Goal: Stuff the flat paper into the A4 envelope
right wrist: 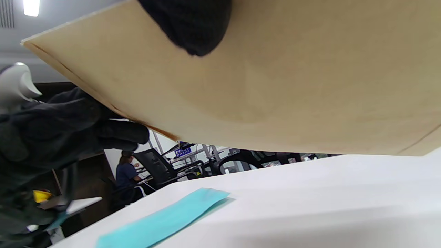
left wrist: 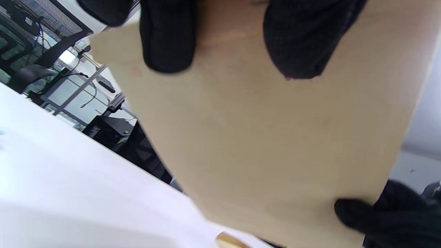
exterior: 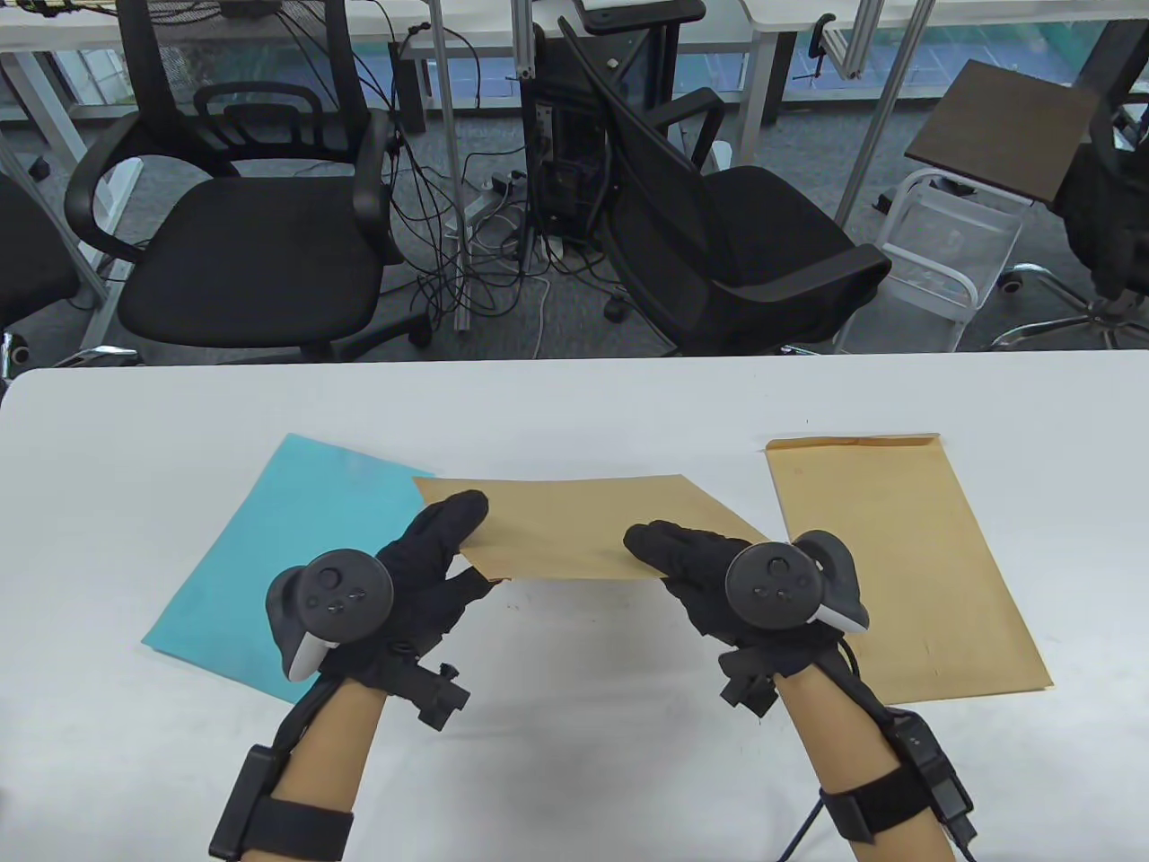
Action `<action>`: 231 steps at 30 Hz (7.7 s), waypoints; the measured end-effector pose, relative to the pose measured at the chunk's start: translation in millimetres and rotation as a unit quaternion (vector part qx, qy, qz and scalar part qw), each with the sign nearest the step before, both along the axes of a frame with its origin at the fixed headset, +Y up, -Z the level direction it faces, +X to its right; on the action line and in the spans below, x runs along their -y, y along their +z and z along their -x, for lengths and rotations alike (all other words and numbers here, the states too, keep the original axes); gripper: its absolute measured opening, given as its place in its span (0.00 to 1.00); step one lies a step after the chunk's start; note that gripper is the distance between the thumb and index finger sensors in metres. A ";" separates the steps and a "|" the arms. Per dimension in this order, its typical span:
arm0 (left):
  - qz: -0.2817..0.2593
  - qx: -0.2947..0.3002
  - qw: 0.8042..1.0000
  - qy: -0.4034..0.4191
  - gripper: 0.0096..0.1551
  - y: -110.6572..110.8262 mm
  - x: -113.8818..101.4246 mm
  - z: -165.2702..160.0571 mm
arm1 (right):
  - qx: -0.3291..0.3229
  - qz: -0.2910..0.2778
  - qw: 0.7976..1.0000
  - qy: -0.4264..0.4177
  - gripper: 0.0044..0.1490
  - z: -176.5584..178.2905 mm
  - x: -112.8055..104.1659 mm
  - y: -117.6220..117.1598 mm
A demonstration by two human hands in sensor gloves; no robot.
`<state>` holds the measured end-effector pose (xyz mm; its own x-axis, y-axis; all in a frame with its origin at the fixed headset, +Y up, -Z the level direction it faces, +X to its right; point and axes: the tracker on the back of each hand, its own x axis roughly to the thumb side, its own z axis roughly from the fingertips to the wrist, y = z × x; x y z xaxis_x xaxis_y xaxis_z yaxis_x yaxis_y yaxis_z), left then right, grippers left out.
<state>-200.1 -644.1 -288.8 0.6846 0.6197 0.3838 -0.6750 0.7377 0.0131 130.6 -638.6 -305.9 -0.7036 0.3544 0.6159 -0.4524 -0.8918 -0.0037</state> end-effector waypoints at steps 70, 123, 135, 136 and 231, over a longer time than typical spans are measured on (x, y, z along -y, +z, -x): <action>0.102 0.032 0.958 -0.266 0.56 49.6 104.4 -22.6 | 0.377 0.243 0.892 0.051 0.66 -217.1 124.2 6.0; 0.102 0.038 0.959 -0.260 0.53 49.3 105.0 -23.9 | 0.605 0.140 0.783 -0.031 0.30 -272.1 99.1 32.7; 0.080 0.044 0.965 -0.247 0.53 56.7 96.2 -23.2 | 0.468 0.012 0.825 -0.316 0.27 -210.7 56.9 22.6; 0.079 0.045 0.965 -0.246 0.53 57.2 95.6 -23.1 | 0.459 0.016 0.821 -0.339 0.27 -204.2 58.5 20.8; 0.336 -0.325 0.843 -0.265 0.79 -9.7 92.0 187.7 | -0.064 0.383 0.888 0.248 0.72 -44.3 162.2 47.1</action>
